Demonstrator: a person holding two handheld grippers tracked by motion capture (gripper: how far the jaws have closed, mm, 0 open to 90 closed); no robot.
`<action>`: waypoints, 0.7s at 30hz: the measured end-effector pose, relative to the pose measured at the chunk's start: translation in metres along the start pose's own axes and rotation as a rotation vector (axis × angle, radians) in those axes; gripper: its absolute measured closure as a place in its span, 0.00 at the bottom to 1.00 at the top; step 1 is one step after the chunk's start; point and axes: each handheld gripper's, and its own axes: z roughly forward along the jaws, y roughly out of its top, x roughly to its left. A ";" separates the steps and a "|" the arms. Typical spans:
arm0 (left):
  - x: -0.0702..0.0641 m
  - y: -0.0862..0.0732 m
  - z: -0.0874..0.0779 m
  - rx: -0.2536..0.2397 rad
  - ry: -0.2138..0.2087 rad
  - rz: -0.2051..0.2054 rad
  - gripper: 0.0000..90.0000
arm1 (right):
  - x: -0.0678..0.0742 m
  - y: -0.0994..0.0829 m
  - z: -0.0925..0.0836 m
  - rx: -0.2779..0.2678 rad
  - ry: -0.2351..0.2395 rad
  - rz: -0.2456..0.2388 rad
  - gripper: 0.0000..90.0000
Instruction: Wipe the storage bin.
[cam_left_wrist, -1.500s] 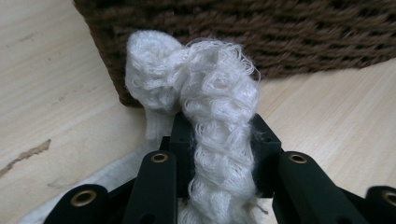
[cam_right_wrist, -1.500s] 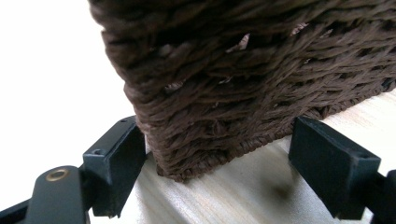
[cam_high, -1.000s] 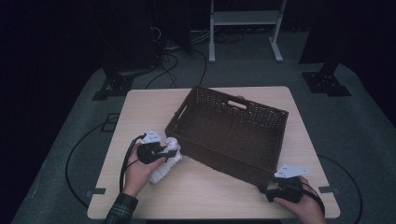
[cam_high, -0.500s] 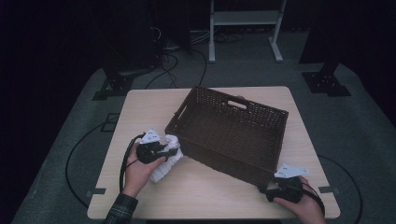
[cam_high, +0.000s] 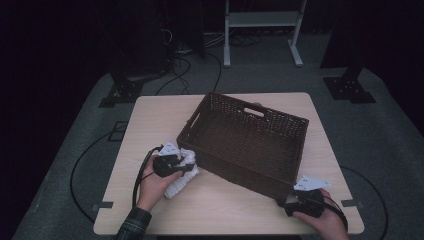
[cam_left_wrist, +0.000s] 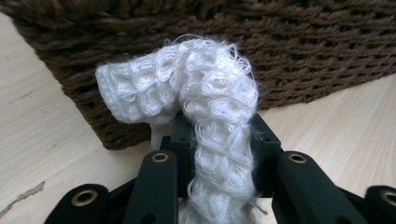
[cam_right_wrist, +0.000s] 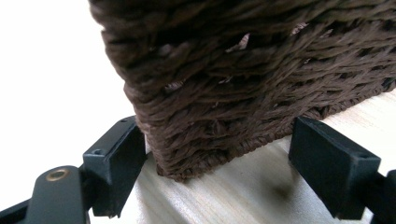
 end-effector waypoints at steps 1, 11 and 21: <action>0.000 -0.001 0.002 0.008 0.000 0.001 0.76 | 0.000 0.000 0.000 0.000 0.000 0.000 0.20; 0.000 -0.011 0.021 0.083 0.021 0.036 0.74 | 0.000 0.000 0.000 0.000 0.000 0.000 0.20; 0.004 -0.016 0.029 0.138 0.014 -0.002 0.69 | 0.000 0.000 0.000 0.000 0.000 0.000 0.20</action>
